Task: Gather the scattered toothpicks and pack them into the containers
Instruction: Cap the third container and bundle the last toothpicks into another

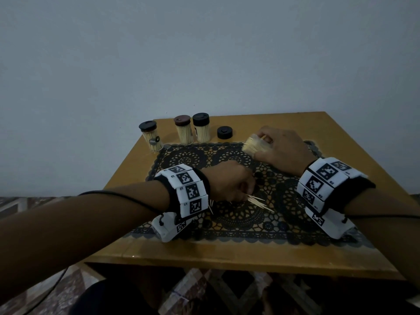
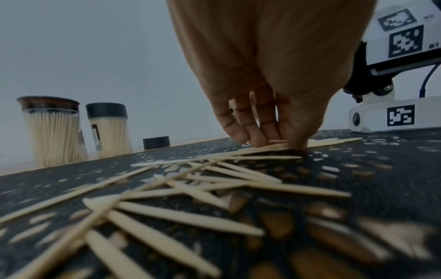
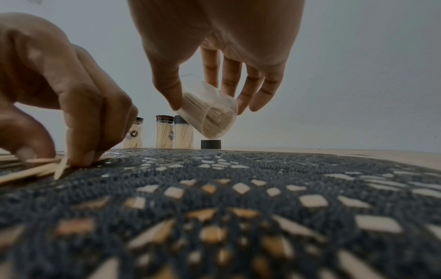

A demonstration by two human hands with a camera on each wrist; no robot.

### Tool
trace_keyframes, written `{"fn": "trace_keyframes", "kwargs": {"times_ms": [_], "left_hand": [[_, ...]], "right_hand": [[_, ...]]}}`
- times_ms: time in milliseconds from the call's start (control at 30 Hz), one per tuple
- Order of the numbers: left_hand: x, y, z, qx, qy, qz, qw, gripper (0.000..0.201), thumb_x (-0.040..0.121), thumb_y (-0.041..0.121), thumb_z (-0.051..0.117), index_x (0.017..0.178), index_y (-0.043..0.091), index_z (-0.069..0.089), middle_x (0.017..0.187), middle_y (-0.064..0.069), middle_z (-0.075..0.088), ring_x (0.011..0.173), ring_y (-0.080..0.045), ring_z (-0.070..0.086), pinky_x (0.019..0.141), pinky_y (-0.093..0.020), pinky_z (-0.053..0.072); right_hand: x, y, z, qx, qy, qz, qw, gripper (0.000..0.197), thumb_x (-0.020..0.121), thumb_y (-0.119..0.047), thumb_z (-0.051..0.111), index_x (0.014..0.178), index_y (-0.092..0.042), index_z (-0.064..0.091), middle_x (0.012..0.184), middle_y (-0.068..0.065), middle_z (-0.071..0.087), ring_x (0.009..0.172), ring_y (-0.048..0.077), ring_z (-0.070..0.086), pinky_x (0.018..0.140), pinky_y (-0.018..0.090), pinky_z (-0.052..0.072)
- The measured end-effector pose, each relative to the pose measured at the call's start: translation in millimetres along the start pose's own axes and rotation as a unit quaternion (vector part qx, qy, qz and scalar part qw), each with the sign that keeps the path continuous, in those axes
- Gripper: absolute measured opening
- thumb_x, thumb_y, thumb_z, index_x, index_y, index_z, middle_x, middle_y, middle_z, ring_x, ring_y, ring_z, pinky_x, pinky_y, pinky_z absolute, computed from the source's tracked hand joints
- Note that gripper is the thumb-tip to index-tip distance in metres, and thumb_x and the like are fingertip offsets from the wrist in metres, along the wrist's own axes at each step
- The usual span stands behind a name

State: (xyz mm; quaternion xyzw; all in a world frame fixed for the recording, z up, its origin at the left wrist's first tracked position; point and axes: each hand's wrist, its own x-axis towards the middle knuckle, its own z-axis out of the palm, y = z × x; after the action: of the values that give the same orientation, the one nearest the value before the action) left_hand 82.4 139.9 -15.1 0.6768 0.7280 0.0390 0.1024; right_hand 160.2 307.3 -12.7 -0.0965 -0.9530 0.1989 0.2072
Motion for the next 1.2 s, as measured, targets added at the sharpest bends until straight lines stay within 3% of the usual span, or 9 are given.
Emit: {"fn": "trace_keyframes", "kwargs": {"times_ms": [100,300,500,600,733,833,967,1100,1200], "left_hand": [[3,-2,0,0.011,0.015,0.013,1.0,0.011,0.086,0.015,0.067,0.095,0.011,0.072,0.095,-0.002,0.068,0.077,-0.007,0.053,0.069,-0.015,0.033],[1,-11,8,0.089,-0.001,0.006,0.996,0.014,0.094,0.021,0.055,0.097,0.012,0.066,0.106,-0.005,0.061,0.104,-0.022,0.052,0.09,-0.036,0.043],[5,-9,15,0.235,-0.016,0.016,0.972,0.028,0.101,0.025,0.037,0.109,0.005,0.055,0.111,-0.01,0.056,0.1,-0.025,0.048,0.091,-0.032,0.037],[0,-13,3,0.208,-0.035,-0.017,0.977,0.026,0.102,0.024,0.036,0.108,0.006,0.053,0.108,-0.008,0.054,0.096,-0.021,0.045,0.087,-0.028,0.032],[-22,-28,-26,0.112,-0.029,-0.126,0.985,0.018,0.103,0.024,0.033,0.094,0.011,0.041,0.088,-0.01,0.051,0.073,-0.021,0.042,0.068,-0.032,0.034],[-34,-39,-40,0.124,-0.009,-0.18,0.976,0.017,0.103,0.023,0.033,0.103,0.008,0.043,0.091,-0.013,0.055,0.076,-0.025,0.048,0.063,-0.031,0.034],[-27,-41,-43,0.099,0.024,-0.187,0.977,0.006,0.102,0.018,0.038,0.096,0.015,0.04,0.086,-0.007,0.053,0.078,-0.025,0.049,0.06,-0.028,0.031],[-3,-31,-35,0.072,0.059,-0.173,0.98,0.004,0.098,0.013,0.046,0.095,0.013,0.049,0.08,0.002,0.049,0.076,-0.017,0.045,0.061,-0.025,0.03],[11,-25,-31,0.022,0.123,-0.153,0.98,0.01,0.092,0.017,0.06,0.098,0.008,0.062,0.092,-0.004,0.062,0.083,-0.018,0.055,0.067,-0.024,0.035]], "right_hand": [[0,1,0,-0.003,0.0,-0.002,1.0,0.04,0.078,-0.032,0.078,0.109,-0.013,0.063,0.103,0.008,0.069,0.088,0.023,0.061,0.072,0.033,0.046],[1,1,1,-0.003,-0.005,-0.003,1.0,0.041,0.077,-0.032,0.078,0.11,-0.013,0.063,0.104,0.007,0.069,0.086,0.021,0.059,0.071,0.033,0.048],[0,0,0,-0.008,-0.016,-0.011,1.0,0.039,0.078,-0.03,0.077,0.11,-0.013,0.062,0.103,0.006,0.068,0.083,0.016,0.056,0.068,0.029,0.045],[1,2,1,-0.005,-0.019,-0.009,1.0,0.039,0.078,-0.03,0.077,0.111,-0.014,0.063,0.103,0.005,0.068,0.082,0.014,0.055,0.066,0.026,0.04],[2,3,1,-0.008,-0.027,-0.008,1.0,0.042,0.077,-0.033,0.078,0.112,-0.016,0.063,0.104,0.005,0.068,0.083,0.017,0.056,0.064,0.027,0.039],[0,2,1,-0.011,-0.047,-0.013,0.999,0.044,0.077,-0.032,0.079,0.115,-0.017,0.063,0.106,0.003,0.067,0.085,0.016,0.056,0.059,0.025,0.039],[-1,0,3,0.004,-0.086,-0.041,0.995,0.046,0.073,-0.03,0.082,0.114,-0.019,0.064,0.107,0.003,0.068,0.088,0.019,0.06,0.074,0.031,0.049],[-1,-3,3,0.006,-0.097,-0.06,0.993,0.045,0.072,-0.029,0.082,0.112,-0.019,0.065,0.1,0.001,0.067,0.083,0.017,0.058,0.068,0.025,0.039],[-1,-3,4,0.016,-0.096,-0.065,0.993,0.047,0.071,-0.028,0.083,0.114,-0.015,0.066,0.1,0.002,0.066,0.083,0.017,0.058,0.068,0.025,0.038]]}}
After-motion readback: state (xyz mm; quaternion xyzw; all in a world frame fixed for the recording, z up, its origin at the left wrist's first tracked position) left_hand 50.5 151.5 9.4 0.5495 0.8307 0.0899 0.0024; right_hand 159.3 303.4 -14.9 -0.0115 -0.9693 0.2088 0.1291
